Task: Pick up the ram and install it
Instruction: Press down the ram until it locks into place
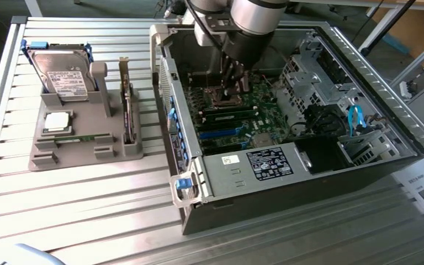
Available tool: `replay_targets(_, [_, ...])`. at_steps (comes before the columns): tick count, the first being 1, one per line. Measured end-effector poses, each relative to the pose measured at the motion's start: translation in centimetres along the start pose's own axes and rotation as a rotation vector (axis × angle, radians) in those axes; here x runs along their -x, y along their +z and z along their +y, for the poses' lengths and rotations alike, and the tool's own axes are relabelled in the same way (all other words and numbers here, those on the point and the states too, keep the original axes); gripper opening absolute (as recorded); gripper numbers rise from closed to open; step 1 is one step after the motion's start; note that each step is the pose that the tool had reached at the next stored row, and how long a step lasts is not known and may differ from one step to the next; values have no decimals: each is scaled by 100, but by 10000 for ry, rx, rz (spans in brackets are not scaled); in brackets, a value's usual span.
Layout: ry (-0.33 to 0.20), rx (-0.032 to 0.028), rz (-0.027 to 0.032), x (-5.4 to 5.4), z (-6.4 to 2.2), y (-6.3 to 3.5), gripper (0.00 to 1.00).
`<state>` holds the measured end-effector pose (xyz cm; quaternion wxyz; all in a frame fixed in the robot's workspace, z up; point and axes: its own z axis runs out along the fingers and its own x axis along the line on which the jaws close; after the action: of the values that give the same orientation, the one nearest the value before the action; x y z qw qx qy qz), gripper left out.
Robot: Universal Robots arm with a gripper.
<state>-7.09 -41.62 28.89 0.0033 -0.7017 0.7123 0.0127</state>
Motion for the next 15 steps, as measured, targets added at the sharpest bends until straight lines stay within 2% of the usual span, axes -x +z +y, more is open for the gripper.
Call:
replay_targets(8, [0,2,1,4,-270,-4,10])
replay_targets(15, [0,1,0,6,-386,-5,10])
